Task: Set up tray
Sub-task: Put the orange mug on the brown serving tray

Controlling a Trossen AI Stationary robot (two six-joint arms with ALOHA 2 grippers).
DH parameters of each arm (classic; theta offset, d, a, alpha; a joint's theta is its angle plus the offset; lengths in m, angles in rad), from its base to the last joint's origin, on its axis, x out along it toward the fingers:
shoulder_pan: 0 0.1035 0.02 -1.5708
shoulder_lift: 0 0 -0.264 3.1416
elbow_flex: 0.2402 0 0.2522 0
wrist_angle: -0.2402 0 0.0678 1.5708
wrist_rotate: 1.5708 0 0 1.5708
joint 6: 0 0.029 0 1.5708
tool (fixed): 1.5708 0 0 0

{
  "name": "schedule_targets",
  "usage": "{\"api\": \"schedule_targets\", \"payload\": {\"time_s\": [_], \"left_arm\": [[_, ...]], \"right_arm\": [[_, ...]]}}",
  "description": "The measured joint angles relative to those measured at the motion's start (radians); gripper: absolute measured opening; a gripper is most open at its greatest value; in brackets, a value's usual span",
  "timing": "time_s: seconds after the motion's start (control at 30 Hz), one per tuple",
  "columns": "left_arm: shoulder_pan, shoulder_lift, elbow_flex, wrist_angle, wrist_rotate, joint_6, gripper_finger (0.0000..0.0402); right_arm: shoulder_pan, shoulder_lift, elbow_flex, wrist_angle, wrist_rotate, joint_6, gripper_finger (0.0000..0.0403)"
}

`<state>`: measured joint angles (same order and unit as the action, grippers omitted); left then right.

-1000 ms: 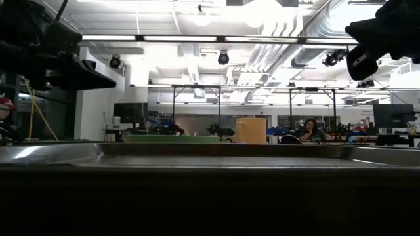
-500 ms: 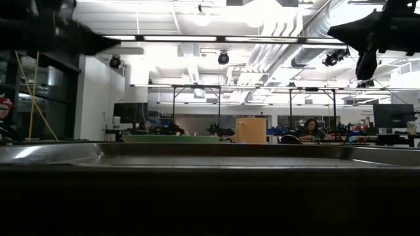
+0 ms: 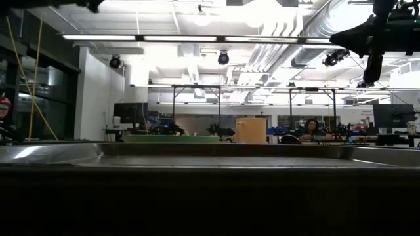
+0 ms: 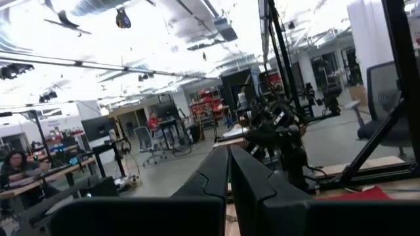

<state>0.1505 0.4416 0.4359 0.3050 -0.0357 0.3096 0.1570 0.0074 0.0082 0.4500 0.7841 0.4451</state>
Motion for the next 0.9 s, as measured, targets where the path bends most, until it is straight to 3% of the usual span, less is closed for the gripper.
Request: {"api": "schedule_targets", "payload": {"time_s": [0.23,0.5,0.73,0.9], "left_arm": [[0.0,0.345,0.258,-0.004,0.001,0.026,0.0046],[0.0,0.693,0.606,-0.067,0.046,0.334,0.0046],[0.001,0.876,0.859,-0.292,-0.016,0.351,0.0046],[0.001,0.947,0.973,-0.43,-0.084,0.371,0.0046]], "right_arm": [[0.0,0.0,0.0,0.034,0.0,0.0,0.0],[0.0,0.0,0.0,0.066,0.01,-0.088,0.0],[0.0,0.0,0.0,0.066,0.017,-0.121,0.0],[0.0,0.0,0.0,0.064,0.048,-0.186,0.0]]}}
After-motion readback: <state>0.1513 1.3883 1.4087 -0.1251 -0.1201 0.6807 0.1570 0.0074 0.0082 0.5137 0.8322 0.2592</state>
